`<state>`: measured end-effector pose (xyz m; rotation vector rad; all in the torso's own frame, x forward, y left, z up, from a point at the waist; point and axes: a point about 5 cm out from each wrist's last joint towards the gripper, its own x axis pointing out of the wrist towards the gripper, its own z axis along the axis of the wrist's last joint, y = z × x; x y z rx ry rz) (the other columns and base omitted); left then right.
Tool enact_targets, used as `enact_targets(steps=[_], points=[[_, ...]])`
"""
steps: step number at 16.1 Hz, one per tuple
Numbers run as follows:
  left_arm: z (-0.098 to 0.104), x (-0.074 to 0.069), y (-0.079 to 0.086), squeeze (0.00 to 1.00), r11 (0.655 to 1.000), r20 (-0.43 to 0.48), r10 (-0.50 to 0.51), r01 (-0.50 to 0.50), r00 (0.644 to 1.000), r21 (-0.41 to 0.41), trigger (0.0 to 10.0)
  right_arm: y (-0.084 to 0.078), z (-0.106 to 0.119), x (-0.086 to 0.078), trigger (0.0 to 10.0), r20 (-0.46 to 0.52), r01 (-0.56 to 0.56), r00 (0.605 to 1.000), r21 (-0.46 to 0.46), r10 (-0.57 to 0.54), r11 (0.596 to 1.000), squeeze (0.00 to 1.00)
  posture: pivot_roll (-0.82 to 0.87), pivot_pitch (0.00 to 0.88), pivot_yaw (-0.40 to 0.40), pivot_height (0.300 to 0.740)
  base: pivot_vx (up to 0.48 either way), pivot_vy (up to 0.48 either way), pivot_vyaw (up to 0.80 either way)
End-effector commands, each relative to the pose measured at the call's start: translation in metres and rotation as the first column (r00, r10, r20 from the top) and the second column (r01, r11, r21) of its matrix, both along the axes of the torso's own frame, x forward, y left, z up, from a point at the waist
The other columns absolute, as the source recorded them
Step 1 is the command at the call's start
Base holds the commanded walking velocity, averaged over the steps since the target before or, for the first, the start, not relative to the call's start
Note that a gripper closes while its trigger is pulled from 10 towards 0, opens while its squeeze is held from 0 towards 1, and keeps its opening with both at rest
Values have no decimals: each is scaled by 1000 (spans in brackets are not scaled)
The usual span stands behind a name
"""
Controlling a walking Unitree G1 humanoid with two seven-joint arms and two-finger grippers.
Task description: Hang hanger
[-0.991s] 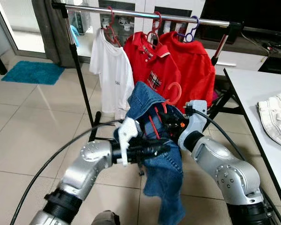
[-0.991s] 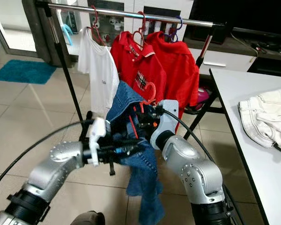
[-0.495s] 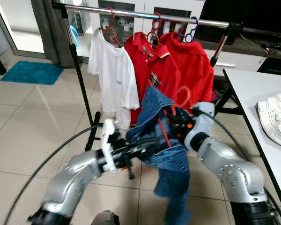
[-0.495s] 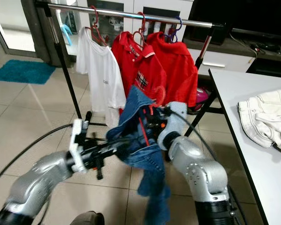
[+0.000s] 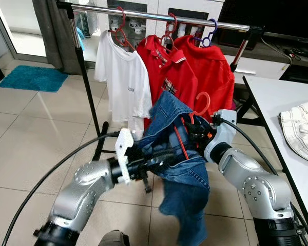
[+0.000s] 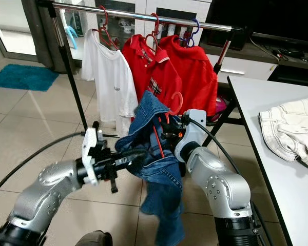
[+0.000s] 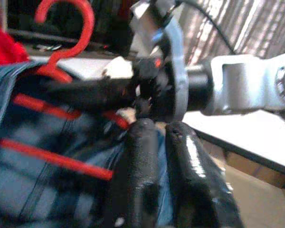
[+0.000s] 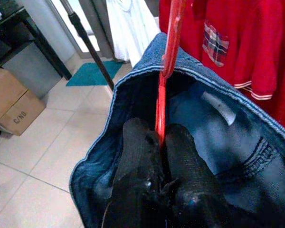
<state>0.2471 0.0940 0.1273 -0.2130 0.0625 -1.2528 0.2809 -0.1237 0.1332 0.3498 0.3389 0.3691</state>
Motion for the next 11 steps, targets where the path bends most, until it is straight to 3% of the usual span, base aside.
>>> enact_targets(steps=[1, 2, 3, 5, 6, 9, 11], points=[[9, 1, -10, 1000, 999, 26, -36, 36, 999, -18, 10000, -2, 7, 4, 10000, 23, 3, 1000, -1, -3, 1000, 0, 50, 36, -82, 740, 0, 0, 0], [11, 4, -18, 1000, 998, 34, -69, 70, 997, -2, 10000, -1, 7, 4, 10000, 24, 2, 1000, 2, -2, 1000, 0, 50, 35, -81, 740, 0, 0, 0], [5, 5, -21, 557, 993, 35, -102, 99, 994, 72, 10000, -1, 7, 4, 10000, 26, 2, 1000, 4, -2, 1000, 0, 50, 35, -81, 740, 0, 0, 0], [-4, 6, -21, 94, 983, 43, -114, 106, 993, 152, 10000, -1, 8, 5, 10000, 29, 3, 1000, 5, -3, 1000, 0, 49, 36, -79, 740, 0, 0, 0], [-9, 7, -20, 0, 975, 61, -117, 103, 991, 197, 10000, -1, 8, 5, 10000, 30, 3, 1000, 6, -4, 1000, 0, 49, 36, -79, 740, 0, 0, 0], [-23, 14, -18, 0, 940, 121, -124, 78, 985, 333, 10000, 0, 10, 5, 10000, 36, 2, 999, 11, -2, 1000, 0, 45, 35, -76, 740, 0, 0, 0], [-27, 16, -17, 0, 931, 144, -124, 65, 982, 359, 10000, 0, 10, 4, 10000, 39, -1, 999, 10, 1, 1000, 0, 45, 34, -77, 740, 0, 0, 0]])
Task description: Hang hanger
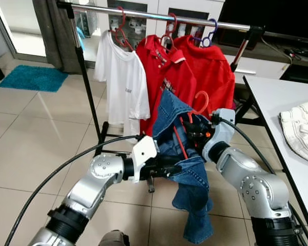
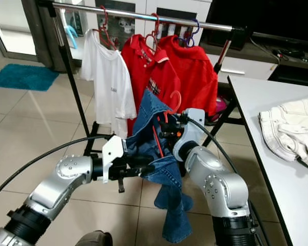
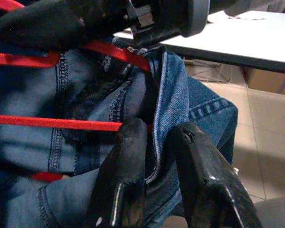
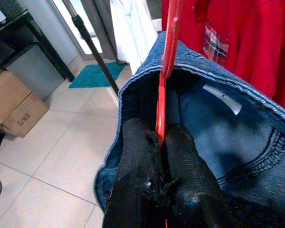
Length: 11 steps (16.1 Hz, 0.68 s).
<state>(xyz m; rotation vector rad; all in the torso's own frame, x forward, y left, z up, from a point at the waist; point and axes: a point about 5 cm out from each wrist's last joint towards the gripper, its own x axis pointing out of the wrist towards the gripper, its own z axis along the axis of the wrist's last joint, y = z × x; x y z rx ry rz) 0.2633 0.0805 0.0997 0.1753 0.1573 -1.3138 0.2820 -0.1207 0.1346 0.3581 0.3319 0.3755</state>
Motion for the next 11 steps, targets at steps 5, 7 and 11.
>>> enact_targets(steps=[5, 7, 11], points=[[-3, -3, -9, 0, 998, -9, -42, 42, 999, -38, 0, -1, 8, 3, 10000, 43, -19, 999, -39, 21, 999, 0, 44, 37, -83, 740, 0, 0, 0], [-9, -5, -10, 0, 999, -16, -47, 47, 999, -20, 0, 1, 8, 3, 10000, 47, -25, 999, -45, 28, 999, 0, 43, 37, -83, 740, 0, 0, 0], [-10, 2, -3, 0, 1000, 26, 1, -1, 1000, -1, 0, 2, 8, 3, 10000, 52, -29, 998, -60, 32, 998, 0, 43, 36, -82, 740, 0, 0, 0]])
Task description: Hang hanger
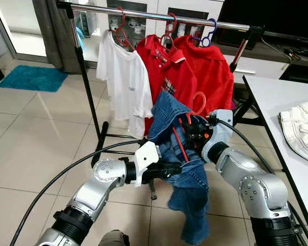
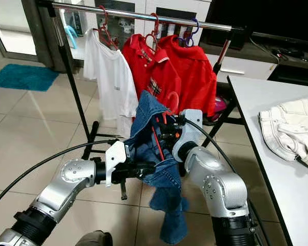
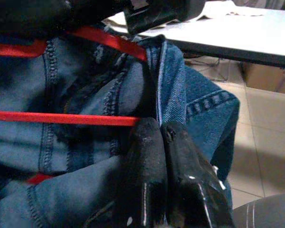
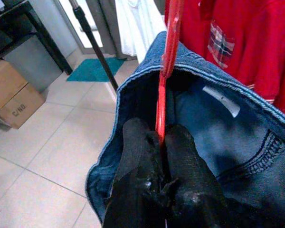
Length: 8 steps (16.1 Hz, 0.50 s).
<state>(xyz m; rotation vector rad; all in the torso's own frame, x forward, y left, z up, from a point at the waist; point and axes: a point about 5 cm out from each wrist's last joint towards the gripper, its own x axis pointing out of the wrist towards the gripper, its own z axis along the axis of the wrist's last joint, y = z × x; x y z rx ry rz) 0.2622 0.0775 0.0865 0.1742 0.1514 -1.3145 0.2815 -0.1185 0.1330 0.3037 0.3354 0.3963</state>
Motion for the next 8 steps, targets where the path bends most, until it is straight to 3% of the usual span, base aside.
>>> enact_targets(steps=[1, 4, 5, 7, 8], points=[[3, 3, 0, 0, 1000, 24, 8, -8, 1000, -3, 0, 0, 9, 3, 10000, 44, -3, 999, -14, 3, 1000, 0, 43, 35, -82, 740, 0, 0, 0], [5, 5, 2, 0, 998, 18, 42, -41, 999, -54, 0, -2, 8, 4, 10000, 69, 14, 998, -68, -9, 998, 0, 44, 36, -82, 740, 0, 0, 0], [10, 8, 4, 0, 991, 29, 93, -90, 995, -104, 0, -3, 7, 5, 10000, 81, 14, 997, -110, -5, 994, 0, 43, 36, -83, 740, 0, 0, 0], [26, 17, 12, 0, 940, 11, 227, -217, 974, -263, 0, -3, 3, 3, 10000, 73, 7, 997, -126, 2, 992, 0, 44, 37, -84, 740, 0, 0, 0], [30, 21, 20, 0, 913, 9, 297, -281, 955, -296, 0, -3, 1, 2, 10000, 67, 5, 998, -129, 3, 992, 0, 46, 38, -85, 740, 0, 0, 0]])
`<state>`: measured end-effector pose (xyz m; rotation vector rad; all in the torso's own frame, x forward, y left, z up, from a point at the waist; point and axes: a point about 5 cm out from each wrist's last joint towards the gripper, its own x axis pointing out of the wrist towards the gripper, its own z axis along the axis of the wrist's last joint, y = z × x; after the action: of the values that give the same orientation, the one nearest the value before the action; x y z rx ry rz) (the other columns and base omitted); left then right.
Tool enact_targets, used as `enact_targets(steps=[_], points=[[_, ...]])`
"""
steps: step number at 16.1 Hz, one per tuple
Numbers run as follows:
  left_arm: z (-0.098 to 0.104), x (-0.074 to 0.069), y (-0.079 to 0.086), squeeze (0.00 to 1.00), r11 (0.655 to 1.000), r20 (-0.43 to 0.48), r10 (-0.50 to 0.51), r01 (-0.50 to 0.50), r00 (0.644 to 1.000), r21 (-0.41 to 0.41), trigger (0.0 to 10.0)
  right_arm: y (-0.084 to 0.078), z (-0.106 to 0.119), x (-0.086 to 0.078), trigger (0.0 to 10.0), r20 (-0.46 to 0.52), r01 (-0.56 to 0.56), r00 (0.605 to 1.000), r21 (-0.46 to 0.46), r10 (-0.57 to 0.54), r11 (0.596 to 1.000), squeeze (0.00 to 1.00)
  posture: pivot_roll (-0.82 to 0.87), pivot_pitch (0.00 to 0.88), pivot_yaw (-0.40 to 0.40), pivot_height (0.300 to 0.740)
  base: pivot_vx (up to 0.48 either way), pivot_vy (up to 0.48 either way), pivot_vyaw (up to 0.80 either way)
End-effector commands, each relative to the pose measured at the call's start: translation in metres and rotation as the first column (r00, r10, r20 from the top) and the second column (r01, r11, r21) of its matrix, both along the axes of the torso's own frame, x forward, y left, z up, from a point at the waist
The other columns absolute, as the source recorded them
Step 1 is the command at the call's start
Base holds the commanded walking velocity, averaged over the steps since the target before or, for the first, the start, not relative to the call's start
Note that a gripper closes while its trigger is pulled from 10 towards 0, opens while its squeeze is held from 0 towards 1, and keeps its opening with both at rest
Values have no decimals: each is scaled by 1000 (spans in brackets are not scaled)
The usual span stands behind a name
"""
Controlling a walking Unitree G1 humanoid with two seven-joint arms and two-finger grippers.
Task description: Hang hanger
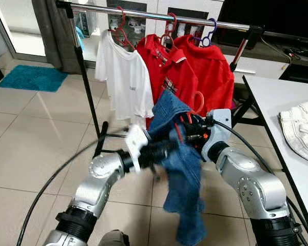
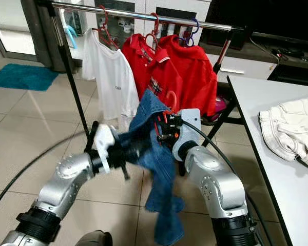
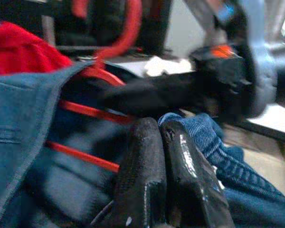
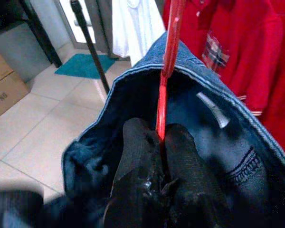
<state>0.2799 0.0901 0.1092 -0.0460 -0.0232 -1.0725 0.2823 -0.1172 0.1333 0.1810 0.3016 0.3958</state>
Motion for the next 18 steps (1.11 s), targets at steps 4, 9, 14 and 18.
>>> enact_targets(steps=[4, 9, 14, 18], points=[[-31, 5, 32, 0, 932, -18, 197, -181, 980, 313, 0, -4, -1, 2, 10000, 15, 10, 1000, -32, -9, 999, 0, 49, 38, -86, 740, 0, 0, 0], [-55, 2, 53, 0, 816, -30, 312, -251, 950, 521, 0, -7, -1, 2, 10000, 19, 19, 1000, -34, -18, 999, 0, 51, 37, -84, 740, 0, 0, 0], [-26, 0, 33, 1000, 938, -54, 269, -248, 962, 243, 10000, -4, -2, 3, 10000, 18, 14, 1000, -34, -13, 999, 0, 59, 25, -74, 740, 0, 0, 0], [20, -17, 38, 1000, 981, -26, 192, -192, 981, 30, 10000, -7, -12, -1, 10000, -19, 25, 999, -76, -27, 997, 0, 65, 14, -57, 740, 0, 0, 0]])
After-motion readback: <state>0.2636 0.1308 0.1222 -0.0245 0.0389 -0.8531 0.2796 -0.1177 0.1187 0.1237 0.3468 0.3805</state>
